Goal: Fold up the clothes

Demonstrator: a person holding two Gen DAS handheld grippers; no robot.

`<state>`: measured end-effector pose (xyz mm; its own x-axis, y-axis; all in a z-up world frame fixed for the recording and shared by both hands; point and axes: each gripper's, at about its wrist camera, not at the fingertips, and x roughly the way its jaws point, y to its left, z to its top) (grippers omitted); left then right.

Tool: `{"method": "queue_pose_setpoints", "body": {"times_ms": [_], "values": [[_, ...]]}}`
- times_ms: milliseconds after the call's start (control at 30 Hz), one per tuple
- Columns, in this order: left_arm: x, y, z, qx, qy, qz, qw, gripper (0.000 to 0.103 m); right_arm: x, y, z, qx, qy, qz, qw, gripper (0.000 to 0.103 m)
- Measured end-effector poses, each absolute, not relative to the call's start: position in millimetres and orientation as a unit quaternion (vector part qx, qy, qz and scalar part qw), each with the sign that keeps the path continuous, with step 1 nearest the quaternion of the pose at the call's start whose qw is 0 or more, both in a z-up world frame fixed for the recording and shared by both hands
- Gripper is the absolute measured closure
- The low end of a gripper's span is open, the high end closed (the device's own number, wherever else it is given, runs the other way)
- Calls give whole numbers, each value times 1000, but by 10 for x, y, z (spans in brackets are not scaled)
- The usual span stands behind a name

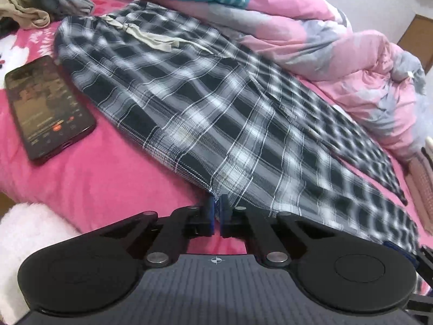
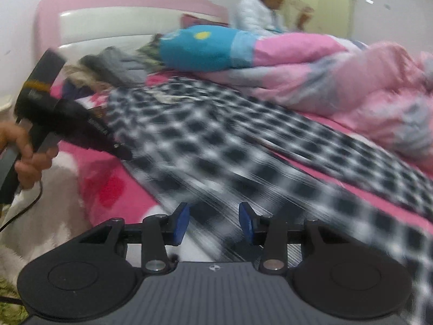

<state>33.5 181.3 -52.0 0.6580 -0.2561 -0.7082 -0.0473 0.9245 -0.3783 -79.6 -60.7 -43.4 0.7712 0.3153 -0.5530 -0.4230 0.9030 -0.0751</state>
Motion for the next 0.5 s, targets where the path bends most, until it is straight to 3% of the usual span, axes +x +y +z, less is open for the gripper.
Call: {"method": "queue_pose_setpoints", "body": {"times_ms": [133,233,333,500], "values": [[295,1828,-584,-186,416,-58,888,103,-719,-337,-612,-143,281,232,920,62],[269,1855,-544,-191,411,-60,889,103,-663,-253,-774,-174,311,232,905,71],[238,1910,-504,-197,410,-64,888,103,-680,-264,-709,-186,332,233,895,96],[285,1930,-555,-207,418,-64,882,103,-633,-354,-665,-181,322,204,907,97]]}}
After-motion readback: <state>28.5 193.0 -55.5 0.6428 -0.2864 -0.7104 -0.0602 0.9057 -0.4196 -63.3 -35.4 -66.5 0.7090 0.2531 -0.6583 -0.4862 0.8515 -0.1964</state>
